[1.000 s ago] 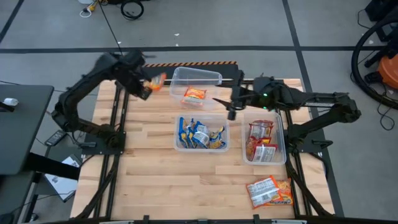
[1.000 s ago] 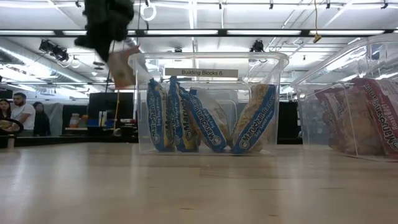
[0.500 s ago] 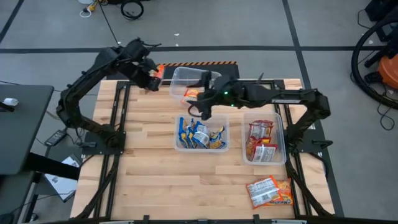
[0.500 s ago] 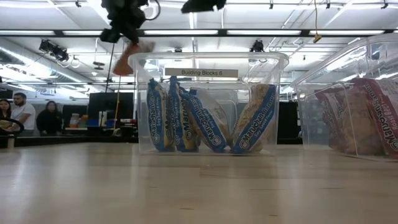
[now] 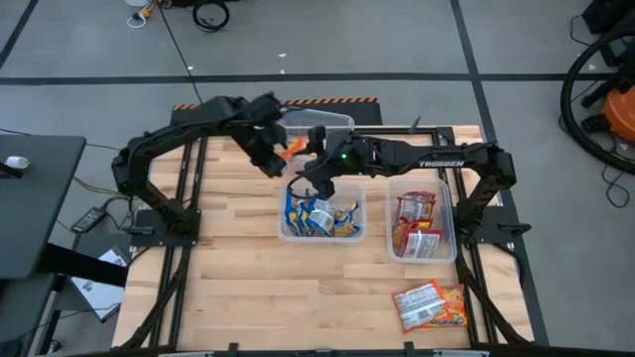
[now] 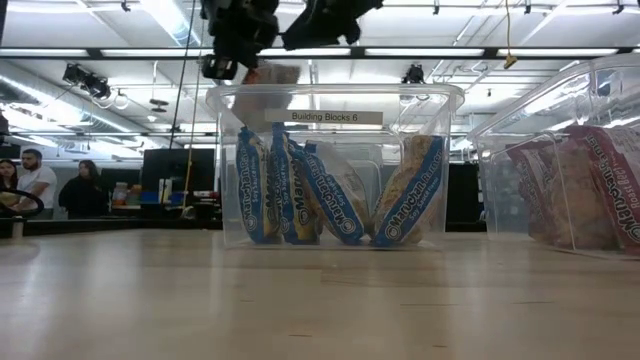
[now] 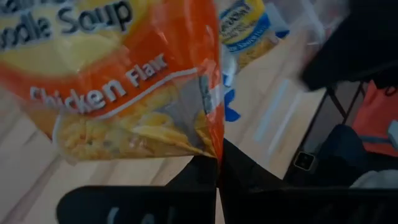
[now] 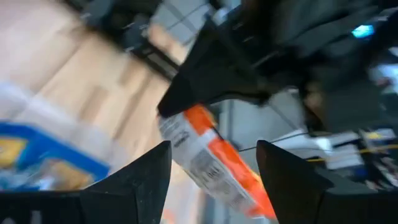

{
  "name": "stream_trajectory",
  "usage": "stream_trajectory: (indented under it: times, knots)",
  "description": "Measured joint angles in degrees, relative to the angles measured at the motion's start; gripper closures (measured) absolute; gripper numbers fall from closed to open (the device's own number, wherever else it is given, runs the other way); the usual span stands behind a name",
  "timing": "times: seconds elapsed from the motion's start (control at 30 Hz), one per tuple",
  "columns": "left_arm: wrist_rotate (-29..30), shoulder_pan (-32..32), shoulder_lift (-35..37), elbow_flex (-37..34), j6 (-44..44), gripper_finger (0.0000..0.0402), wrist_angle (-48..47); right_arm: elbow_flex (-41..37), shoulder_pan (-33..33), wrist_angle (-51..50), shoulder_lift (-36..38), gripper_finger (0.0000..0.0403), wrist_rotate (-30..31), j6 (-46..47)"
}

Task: Sort Maruchan noodles
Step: Put the orange noodle pack into the top transparent bin

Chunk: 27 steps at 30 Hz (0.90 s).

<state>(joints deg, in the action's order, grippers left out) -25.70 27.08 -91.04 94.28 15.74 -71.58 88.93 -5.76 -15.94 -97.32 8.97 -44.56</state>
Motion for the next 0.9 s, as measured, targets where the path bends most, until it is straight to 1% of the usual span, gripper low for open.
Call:
stream_trajectory:
  times: [0.1,0.23,0.4,0.5,0.57,0.7,0.9]
  knots:
    - [-0.05,-2.72,-0.86,-0.01,0.55,0.0399,2.55,0.00,0.07,-2.99,-0.32,0.0170,-1.19,-0.01]
    - [-0.02,-5.96,-1.68,-0.02,1.63,0.0398,5.10,-0.03,0.21,-6.45,-0.45,0.0177,-0.25,-0.46]
    - [-0.05,-8.22,-1.71,-0.04,3.19,0.0397,8.71,-0.02,0.92,-8.94,-0.40,0.0191,0.02,-5.72]
    - [-0.03,-8.76,-1.71,-0.04,4.28,0.0396,10.21,-0.02,1.45,-9.39,-0.35,0.0203,0.44,-9.54]
    - [-0.04,-8.80,-1.71,-0.04,4.35,0.0396,10.43,-0.02,1.65,-9.61,-0.35,0.0212,0.85,-10.30]
    - [0.19,-9.04,-1.71,-0.04,4.40,0.0395,11.76,-0.02,1.62,-10.39,-0.35,0.0240,0.87,-10.49]
    - [0.05,-9.03,-1.54,-0.04,2.69,0.0394,12.13,-0.02,2.03,-10.63,-0.33,0.0305,1.05,-8.01]
